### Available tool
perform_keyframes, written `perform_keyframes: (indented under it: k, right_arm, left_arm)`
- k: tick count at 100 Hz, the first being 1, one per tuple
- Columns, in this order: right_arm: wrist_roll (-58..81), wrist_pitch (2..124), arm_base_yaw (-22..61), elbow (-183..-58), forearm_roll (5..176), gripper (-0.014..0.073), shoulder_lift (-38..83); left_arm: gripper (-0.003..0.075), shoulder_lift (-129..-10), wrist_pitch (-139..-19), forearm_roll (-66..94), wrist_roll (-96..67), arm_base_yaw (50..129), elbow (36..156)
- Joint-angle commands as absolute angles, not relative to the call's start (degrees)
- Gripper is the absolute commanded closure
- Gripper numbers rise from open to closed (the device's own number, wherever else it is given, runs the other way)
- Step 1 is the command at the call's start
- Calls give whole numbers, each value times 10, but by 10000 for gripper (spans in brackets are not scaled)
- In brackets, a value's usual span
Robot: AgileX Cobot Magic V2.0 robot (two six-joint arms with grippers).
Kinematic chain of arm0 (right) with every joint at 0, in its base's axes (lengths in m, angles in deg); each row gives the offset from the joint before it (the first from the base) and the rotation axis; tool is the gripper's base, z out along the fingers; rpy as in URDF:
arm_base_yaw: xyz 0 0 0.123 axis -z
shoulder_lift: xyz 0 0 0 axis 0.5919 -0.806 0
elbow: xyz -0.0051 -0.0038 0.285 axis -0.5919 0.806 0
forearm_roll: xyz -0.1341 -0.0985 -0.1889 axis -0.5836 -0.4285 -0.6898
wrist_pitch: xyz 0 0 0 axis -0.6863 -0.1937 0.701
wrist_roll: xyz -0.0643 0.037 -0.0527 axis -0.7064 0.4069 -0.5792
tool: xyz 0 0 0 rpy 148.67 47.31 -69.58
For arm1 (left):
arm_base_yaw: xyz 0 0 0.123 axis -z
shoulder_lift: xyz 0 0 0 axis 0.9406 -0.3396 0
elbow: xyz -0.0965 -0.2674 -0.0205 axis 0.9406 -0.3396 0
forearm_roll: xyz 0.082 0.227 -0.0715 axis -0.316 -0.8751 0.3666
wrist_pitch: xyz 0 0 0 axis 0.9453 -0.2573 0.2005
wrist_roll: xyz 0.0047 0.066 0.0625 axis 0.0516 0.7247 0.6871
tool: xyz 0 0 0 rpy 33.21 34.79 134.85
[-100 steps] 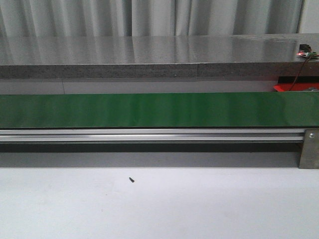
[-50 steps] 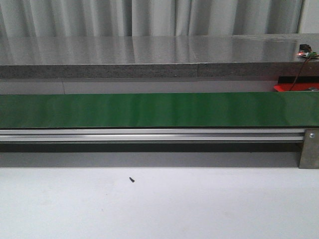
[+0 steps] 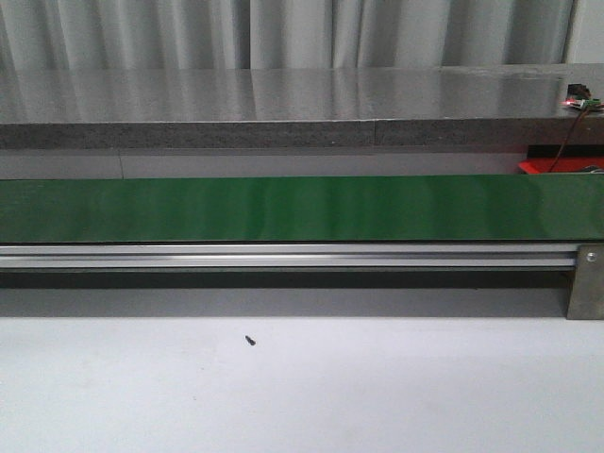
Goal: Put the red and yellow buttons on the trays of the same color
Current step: 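Set the red button on the green conveyor belt and open the left gripper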
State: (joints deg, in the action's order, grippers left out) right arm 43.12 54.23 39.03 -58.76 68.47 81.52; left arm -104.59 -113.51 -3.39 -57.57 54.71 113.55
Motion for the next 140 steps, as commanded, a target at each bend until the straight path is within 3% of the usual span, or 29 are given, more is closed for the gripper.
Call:
perform_keyframes:
  k: [1,50,93,140]
  right_arm:
    - [429,495,394,-598,681,660,825]
    - [429,495,394,-598,681,660,825]
    - [429,495,394,-598,681,660,825]
    - [429,495,394,-598,681,660,825]
  left_arm:
    - [71,-999,-1125,-33,-576,543,1153]
    - [83,-929,-1187,-79,-575,426,1144]
    - [83,-930,-1159,-80,-570,324,1077]
    - [83,-1021,-1140,-108,-562,304,1074]
